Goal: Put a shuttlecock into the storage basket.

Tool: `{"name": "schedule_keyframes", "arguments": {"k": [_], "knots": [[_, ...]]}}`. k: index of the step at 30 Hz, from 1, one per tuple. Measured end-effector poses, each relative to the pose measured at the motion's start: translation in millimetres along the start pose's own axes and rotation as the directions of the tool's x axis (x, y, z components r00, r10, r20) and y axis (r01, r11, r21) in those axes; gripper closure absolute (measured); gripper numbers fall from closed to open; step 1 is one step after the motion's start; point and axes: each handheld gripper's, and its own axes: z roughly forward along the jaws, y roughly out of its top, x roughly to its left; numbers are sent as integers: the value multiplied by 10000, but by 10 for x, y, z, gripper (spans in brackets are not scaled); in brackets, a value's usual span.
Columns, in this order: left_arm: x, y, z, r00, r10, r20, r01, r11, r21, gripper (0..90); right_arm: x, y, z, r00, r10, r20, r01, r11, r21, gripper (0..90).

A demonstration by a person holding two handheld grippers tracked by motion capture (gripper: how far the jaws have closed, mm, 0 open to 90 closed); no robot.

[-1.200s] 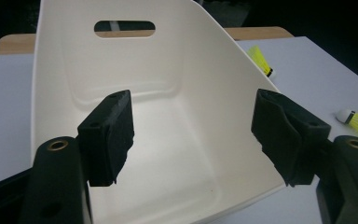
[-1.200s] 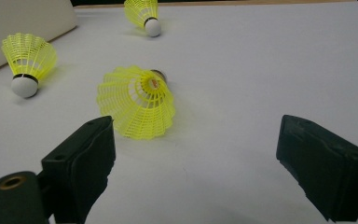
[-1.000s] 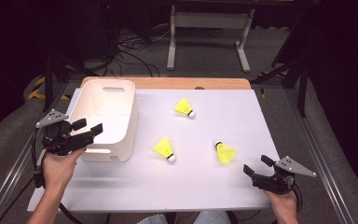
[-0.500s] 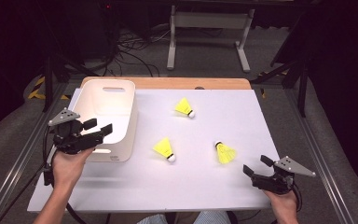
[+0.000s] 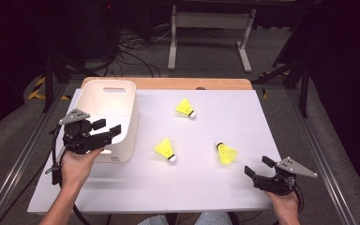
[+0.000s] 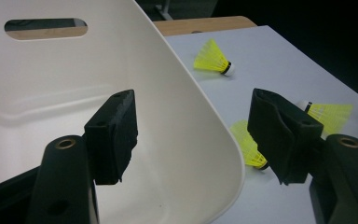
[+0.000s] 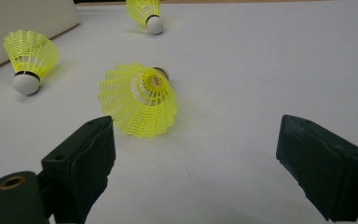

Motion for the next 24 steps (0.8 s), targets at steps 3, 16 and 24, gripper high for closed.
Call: {"name": "schedule_keyframes", "arguments": {"k": [3, 16, 24], "knots": [[-24, 7, 25, 10000, 44, 46, -44, 10000, 38, 336, -2, -1, -2, 10000, 20, 17, -20, 10000, 4, 122], [-144, 45, 114, 9995, 42, 320, -49, 9998, 218, 342, -1, -1, -2, 10000, 7, 33, -7, 10000, 8, 122], [-248, 77, 190, 9982, 138, 590, -156, 9994, 305, 346, 6, 0, 1, 10000, -35, 24, 35, 10000, 45, 123]]}}
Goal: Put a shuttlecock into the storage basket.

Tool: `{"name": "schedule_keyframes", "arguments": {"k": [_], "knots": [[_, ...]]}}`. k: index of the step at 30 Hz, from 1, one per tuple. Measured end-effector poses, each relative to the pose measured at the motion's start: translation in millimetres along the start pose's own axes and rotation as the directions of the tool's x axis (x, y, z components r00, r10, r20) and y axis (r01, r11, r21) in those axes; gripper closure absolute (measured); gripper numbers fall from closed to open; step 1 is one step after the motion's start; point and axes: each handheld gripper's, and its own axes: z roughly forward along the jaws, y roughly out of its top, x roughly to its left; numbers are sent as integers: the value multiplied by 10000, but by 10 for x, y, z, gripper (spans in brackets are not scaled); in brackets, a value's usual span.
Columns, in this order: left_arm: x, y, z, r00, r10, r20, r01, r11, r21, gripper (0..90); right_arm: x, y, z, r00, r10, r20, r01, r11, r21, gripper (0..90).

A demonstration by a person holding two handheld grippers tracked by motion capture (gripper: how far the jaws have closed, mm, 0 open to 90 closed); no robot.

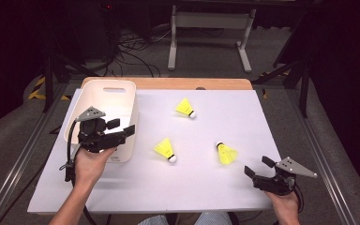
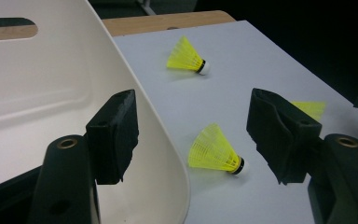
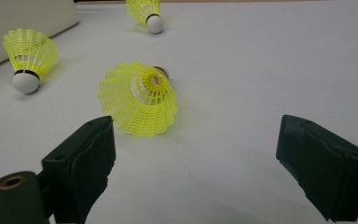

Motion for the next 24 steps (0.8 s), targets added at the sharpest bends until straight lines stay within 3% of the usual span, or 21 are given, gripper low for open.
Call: {"name": "schedule_keyframes", "arguments": {"k": [24], "knots": [[-238, 78, 283, 9980, 557, 300, -580, 9948, 835, 364, 8, -1, 5, 9999, -115, -29, 115, 9999, 37, 124]]}}
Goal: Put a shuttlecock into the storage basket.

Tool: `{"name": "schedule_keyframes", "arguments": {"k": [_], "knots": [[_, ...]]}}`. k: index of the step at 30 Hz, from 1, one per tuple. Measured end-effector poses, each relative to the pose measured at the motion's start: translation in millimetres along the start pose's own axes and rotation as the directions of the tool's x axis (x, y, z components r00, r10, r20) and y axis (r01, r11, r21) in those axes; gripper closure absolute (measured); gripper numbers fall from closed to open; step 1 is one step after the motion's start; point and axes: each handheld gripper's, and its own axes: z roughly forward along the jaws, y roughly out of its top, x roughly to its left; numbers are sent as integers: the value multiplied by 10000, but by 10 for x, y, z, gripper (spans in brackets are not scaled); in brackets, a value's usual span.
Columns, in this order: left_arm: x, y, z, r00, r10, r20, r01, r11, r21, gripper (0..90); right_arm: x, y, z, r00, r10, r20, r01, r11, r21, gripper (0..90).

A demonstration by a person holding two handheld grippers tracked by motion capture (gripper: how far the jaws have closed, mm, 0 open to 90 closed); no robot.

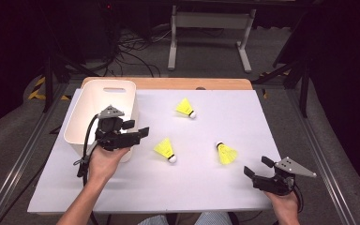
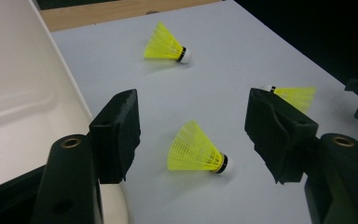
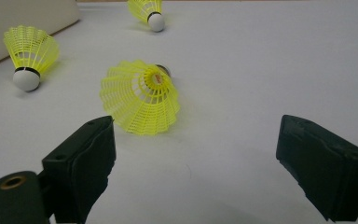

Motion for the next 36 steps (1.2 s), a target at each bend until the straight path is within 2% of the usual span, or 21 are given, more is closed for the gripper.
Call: {"name": "schedule_keyframes", "arguments": {"k": [4, 10, 14, 22, 26, 36], "knots": [[-16, 16, 55, 10000, -47, 40, 45, 9994, 343, 372, -2, 1, 1, 10000, 56, -9, -56, 10000, -14, 124], [-62, 45, 139, 9999, 98, 100, -104, 9976, 681, 379, -6, 1, 0, 10000, 88, -19, -88, 10000, -16, 124], [-100, 58, 186, 9997, 241, -46, -236, 9956, 902, 384, -2, 2, -1, 10000, 53, -27, -53, 10000, -21, 124], [-137, 68, 290, 9997, 249, 42, -253, 9902, 1376, 393, -2, 1, 3, 10000, 50, -31, -50, 10000, 14, 124], [-178, 80, 362, 9992, 402, 67, -408, 9849, 1683, 402, -1, 2, 5, 10000, 32, -35, -32, 10000, 24, 124], [-211, 81, 511, 9992, 387, 83, -395, 9746, 2205, 398, -1, 1, 3, 10000, 21, -55, -21, 10000, 19, 124]]}}
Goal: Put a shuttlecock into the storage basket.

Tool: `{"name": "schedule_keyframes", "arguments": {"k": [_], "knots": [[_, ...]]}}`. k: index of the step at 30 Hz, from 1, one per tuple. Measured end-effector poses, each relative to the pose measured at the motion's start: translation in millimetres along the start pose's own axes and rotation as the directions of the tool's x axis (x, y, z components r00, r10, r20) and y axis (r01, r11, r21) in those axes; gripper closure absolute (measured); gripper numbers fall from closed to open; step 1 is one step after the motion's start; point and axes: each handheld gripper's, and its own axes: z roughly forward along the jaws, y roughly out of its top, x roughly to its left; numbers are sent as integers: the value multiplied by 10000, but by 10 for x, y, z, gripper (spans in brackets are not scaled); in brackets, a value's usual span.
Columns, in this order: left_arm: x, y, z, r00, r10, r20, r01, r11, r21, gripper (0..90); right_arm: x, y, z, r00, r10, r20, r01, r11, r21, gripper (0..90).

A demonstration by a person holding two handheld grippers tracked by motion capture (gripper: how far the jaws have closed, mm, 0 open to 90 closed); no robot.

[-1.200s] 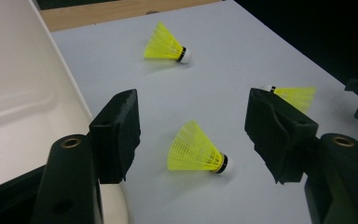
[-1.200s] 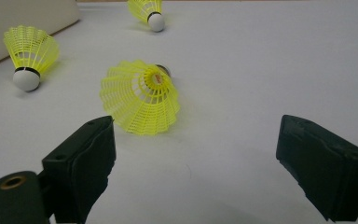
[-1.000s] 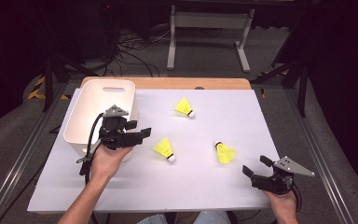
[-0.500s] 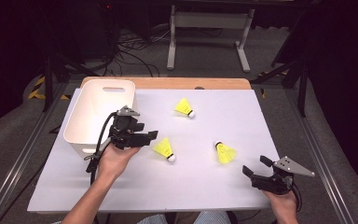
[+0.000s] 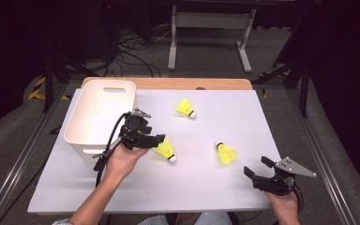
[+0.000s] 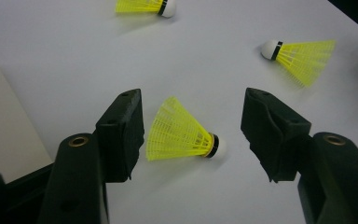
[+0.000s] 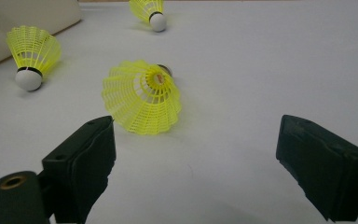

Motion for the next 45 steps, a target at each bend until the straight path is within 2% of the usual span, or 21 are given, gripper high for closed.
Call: {"name": "schedule_keyframes", "arguments": {"k": [11, 20, 24, 30, 34, 45], "knots": [[-42, 31, 195, 9996, 208, -164, -198, 9979, 610, 385, 0, 1, -1, 10000, 11, -25, -11, 10000, -12, 124], [-56, 48, 375, 9993, 170, -343, -130, 9934, 1137, 385, 2, 1, -2, 10000, -7, -66, 7, 10000, -20, 124], [-64, 44, 452, 9988, 98, -489, -35, 9918, 1277, 386, 0, 0, 0, 10000, -8, -73, 8, 10000, -3, 124], [-60, 42, 541, 9988, 9, -491, 64, 9890, 1479, 386, 1, 1, 0, 10000, -6, -70, 6, 10000, -16, 124], [-49, 37, 592, 9980, 30, -625, 76, 9858, 1677, 373, 5, 0, 0, 10000, -34, -87, 34, 10000, -10, 124], [10, 10, 721, 9976, -298, -617, 422, 9764, 2118, 355, 4, 0, 1, 10000, -30, -90, 30, 10000, -10, 124]]}}
